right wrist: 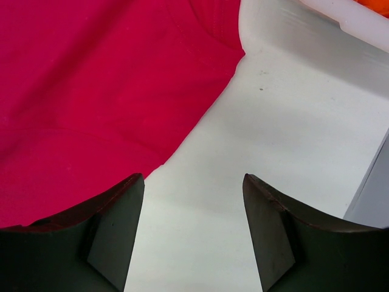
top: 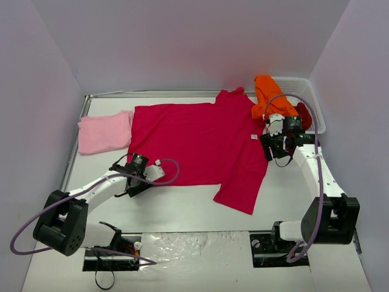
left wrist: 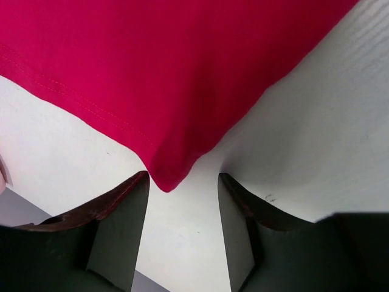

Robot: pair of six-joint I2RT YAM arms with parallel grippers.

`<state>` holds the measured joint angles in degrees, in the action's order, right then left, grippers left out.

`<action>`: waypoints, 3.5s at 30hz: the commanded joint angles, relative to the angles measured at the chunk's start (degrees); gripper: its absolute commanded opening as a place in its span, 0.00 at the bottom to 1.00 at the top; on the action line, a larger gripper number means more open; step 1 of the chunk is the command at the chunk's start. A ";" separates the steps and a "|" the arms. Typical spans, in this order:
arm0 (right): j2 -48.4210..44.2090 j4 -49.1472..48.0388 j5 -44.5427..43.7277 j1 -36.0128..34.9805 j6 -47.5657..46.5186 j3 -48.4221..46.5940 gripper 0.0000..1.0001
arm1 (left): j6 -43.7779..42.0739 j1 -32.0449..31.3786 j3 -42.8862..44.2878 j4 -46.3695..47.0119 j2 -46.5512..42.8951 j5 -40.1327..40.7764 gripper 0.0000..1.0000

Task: Fold and stack the t-shirts
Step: Grap the side of the flattened tshirt closest away from the robot with both arms

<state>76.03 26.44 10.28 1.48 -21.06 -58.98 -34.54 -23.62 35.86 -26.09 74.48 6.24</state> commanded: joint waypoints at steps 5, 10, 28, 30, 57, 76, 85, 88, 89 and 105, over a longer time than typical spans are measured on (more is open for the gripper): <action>0.87 0.19 1.40 0.46 0.05 0.45 0.62 | -0.26 -0.11 0.44 3.67 2.42 1.67 0.42; 1.23 0.19 1.23 0.46 0.05 0.18 0.62 | -0.08 0.15 0.88 3.85 4.62 2.64 0.25; -1.75 3.44 7.64 -0.94 -4.24 -1.05 0.64 | 1.76 0.85 5.27 -0.10 4.54 1.32 0.02; -3.16 4.76 7.30 -3.04 -5.74 -1.66 0.60 | 2.63 0.94 6.06 -1.24 4.10 0.27 0.02; -0.79 37.98 -7.29 -28.63 -35.10 -0.70 0.59 | 13.01 2.52 18.29 -8.45 17.54 -6.06 0.02; 5.08 32.19 -4.22 -47.70 -24.03 5.19 0.60 | 13.01 3.40 18.29 -7.49 20.97 -5.71 0.02; 12.11 24.19 -7.65 -49.29 -18.85 8.36 0.61 | 12.92 3.40 18.72 -7.75 21.06 -6.24 0.02; 14.40 24.01 -8.00 -49.20 -17.35 7.39 0.61 | 12.84 3.40 18.81 -7.58 21.23 -6.24 0.02; 14.93 24.01 -8.52 -49.29 -16.22 7.13 0.61 | 12.84 3.40 18.90 -7.58 21.32 -6.24 0.02; 21.44 25.07 -5.36 -49.99 -9.62 5.63 0.55 | 12.66 3.40 18.64 -7.66 19.74 -6.24 0.02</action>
<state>97.41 47.86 4.27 -47.75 -32.88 -51.88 -22.24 -20.86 54.33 -33.52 94.02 1.67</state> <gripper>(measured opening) 0.552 0.039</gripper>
